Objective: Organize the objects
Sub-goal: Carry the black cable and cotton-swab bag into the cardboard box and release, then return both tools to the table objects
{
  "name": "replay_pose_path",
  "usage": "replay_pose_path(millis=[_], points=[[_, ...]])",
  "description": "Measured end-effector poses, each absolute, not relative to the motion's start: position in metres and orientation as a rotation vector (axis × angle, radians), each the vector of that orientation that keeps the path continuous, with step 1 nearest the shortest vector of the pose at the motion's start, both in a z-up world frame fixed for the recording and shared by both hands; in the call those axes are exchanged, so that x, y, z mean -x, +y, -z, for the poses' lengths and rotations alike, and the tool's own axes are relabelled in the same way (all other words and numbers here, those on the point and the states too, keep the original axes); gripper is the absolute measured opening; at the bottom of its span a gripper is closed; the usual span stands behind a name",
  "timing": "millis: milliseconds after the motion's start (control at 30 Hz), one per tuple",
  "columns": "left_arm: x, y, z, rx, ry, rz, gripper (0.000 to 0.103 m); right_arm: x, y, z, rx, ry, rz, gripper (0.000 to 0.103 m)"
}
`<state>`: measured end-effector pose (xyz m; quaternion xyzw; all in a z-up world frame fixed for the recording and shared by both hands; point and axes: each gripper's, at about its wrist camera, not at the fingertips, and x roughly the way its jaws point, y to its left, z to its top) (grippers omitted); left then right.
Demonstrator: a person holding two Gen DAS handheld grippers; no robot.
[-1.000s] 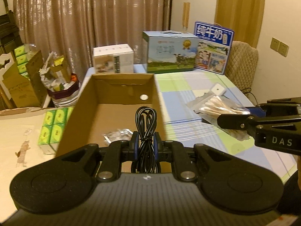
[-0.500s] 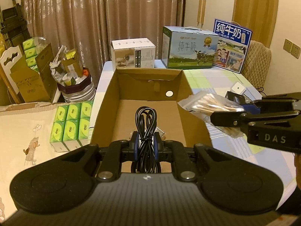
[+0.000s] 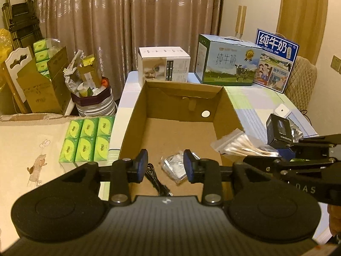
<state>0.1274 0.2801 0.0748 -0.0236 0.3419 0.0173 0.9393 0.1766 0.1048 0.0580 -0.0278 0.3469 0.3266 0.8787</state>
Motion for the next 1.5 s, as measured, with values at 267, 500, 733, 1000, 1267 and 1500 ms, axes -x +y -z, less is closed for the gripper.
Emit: replay_pose_path(millis=[267,500,733,1000,1267,1500], points=[[-0.123,0.28,-0.072,0.059,0.706,-0.041,0.033,-0.178,0.104,-0.059,0.02,0.713,-0.681,0.021],[-0.117,0.285,-0.072,0.074,0.694,-0.071,0.053,-0.185,0.102,-0.062,-0.04,0.668,-0.699,0.072],[-0.11,0.282,-0.074,0.089,0.687,-0.077,0.06,-0.182,0.076,-0.061,-0.083,0.66,-0.668,0.072],[-0.104,0.252,-0.089,0.098,0.651,-0.035,0.073,-0.165,0.034,-0.072,-0.068,0.641,-0.606,0.072],[-0.099,0.19,-0.117,0.088,0.575,0.055,0.09,-0.142,-0.044,-0.091,-0.065,0.581,-0.482,0.073],[-0.102,0.127,-0.126,0.08,0.546,0.155,0.102,-0.122,-0.122,-0.094,-0.039,0.548,-0.36,0.075]])
